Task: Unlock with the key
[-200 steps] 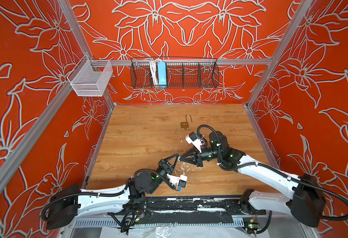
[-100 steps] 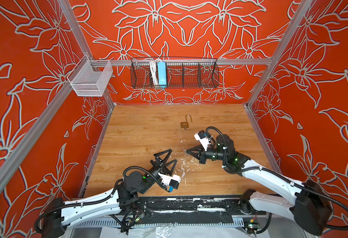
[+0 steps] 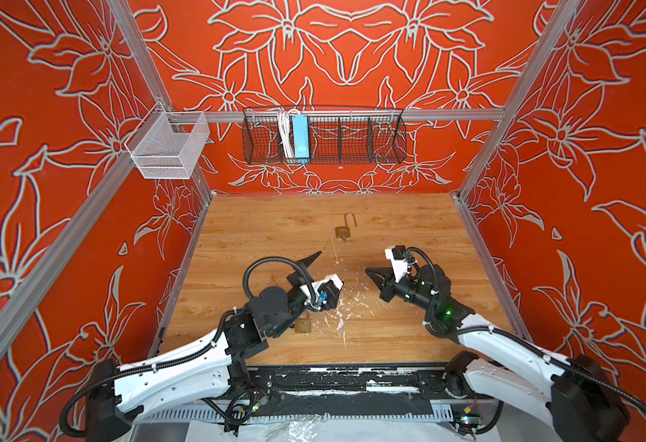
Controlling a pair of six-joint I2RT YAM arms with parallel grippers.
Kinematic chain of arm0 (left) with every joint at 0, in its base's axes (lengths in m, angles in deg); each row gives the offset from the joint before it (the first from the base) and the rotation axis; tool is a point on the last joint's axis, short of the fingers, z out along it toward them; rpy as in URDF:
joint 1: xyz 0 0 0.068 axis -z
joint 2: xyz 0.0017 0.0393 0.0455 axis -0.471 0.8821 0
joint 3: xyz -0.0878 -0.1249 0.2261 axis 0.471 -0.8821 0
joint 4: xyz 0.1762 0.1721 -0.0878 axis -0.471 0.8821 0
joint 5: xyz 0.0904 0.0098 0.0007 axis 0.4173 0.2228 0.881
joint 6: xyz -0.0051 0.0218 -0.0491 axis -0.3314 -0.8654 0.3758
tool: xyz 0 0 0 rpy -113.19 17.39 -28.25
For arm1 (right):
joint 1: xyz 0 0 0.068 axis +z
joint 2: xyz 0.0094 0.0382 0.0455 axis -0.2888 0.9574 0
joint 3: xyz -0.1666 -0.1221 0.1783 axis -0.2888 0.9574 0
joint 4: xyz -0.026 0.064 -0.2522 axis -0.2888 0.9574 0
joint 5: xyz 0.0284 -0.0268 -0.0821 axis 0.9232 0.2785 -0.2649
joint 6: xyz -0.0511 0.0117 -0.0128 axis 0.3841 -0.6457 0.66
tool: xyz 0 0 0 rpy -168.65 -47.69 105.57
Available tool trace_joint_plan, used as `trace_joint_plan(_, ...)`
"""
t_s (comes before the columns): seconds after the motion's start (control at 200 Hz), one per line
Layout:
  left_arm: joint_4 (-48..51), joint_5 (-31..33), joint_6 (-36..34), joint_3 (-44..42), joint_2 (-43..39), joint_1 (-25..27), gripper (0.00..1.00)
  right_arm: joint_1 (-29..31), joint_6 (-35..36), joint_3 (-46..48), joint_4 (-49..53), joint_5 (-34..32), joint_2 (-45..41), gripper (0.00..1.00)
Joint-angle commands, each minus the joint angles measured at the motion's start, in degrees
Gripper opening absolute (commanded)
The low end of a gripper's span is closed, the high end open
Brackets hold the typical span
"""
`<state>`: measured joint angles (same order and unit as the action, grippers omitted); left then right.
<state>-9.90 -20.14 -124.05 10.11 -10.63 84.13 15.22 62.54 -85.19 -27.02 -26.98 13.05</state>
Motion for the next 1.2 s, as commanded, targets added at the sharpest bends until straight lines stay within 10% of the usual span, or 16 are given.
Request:
trace_joint_plan(0.0,5.5,-6.1,16.2,0.0,3.5,-2.5,0.97,-0.8,1.8,1.3,-3.0,-5.3,-1.6,0.0)
trace_joint_plan(0.3,-4.1,-28.1,33.4,-1.2,13.4,-11.7,0.97,-1.9,2.3,1.7,-5.0,-3.4,0.7,0.0)
trace_joint_plan(0.44,-3.8,-23.6,34.8,-0.5,15.7,-12.1,0.97,-2.0,2.8,1.3,-3.4,-5.7,0.8,0.0)
trace_joint_plan(0.596,3.9,-6.9,55.0,4.6,18.9,-12.2,0.98,-2.2,3.6,1.6,-2.4,-9.5,0.7,0.0)
trace_joint_plan(0.941,51.5,-3.3,77.1,9.4,17.6,-11.7,0.97,-2.7,2.7,2.3,-3.2,-8.1,-1.2,0.0)
trace_joint_plan(1.196,56.1,-4.2,80.6,3.8,18.0,-9.9,0.95,-2.7,2.9,2.1,-3.5,-8.1,0.0,0.0)
